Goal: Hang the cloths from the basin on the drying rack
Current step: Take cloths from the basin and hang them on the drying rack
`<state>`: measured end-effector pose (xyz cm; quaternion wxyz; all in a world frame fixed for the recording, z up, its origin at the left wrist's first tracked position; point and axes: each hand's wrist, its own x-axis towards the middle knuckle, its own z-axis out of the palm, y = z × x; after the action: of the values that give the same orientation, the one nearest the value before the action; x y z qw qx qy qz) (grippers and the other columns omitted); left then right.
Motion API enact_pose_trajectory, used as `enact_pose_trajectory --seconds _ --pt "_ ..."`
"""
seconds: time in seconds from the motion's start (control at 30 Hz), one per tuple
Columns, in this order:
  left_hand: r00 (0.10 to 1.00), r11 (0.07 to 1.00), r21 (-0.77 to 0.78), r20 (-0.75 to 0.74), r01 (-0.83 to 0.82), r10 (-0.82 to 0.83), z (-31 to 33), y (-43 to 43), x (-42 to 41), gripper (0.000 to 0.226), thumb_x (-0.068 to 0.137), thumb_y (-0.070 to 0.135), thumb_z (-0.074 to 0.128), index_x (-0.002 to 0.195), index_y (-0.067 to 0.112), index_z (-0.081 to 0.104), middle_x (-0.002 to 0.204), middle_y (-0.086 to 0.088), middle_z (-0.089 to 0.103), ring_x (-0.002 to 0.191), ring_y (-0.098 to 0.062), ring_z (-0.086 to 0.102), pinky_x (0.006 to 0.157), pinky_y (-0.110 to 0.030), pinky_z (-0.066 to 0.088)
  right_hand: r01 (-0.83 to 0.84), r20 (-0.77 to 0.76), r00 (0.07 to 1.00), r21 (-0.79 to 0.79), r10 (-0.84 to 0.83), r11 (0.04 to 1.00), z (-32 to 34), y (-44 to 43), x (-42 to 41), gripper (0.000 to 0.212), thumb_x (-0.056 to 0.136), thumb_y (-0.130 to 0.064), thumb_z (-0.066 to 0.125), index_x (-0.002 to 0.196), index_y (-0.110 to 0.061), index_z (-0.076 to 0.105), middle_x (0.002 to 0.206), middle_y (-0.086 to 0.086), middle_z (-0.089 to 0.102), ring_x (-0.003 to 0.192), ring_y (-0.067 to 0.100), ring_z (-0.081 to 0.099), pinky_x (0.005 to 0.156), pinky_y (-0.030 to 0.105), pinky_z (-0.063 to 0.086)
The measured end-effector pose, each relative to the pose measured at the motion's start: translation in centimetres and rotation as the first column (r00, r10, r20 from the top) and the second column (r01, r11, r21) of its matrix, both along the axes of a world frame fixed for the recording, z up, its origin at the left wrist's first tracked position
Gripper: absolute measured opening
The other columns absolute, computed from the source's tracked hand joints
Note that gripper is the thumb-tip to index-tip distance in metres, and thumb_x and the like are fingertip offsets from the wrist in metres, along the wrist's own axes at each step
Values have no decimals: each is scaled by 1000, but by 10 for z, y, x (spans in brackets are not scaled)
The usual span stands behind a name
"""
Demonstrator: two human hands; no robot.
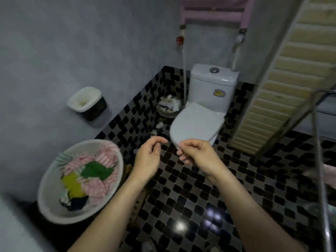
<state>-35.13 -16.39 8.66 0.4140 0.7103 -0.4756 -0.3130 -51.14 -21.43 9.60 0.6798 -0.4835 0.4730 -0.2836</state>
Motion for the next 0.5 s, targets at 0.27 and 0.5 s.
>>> enact_pose_trajectory --seconds 0.27,0.5 --pt "936 924 168 -19 -344 352 -36 86 174 23 93 5 47 80 20 59 87 -3 61 81 -20 57 75 -30 46 -194 57 981 338 186 921 -46 45 174 16 99 -17 51 108 -12 64 99 7 69 85 16 65 78 27 55" --pt "903 820 423 -10 -385 429 -102 137 277 27 89 6 51 84 27 67 102 0 65 96 -23 60 90 -45 51 -183 47 981 514 186 838 -99 60 267 16 97 -8 52 112 -9 57 106 18 68 74 17 65 52 23 55"
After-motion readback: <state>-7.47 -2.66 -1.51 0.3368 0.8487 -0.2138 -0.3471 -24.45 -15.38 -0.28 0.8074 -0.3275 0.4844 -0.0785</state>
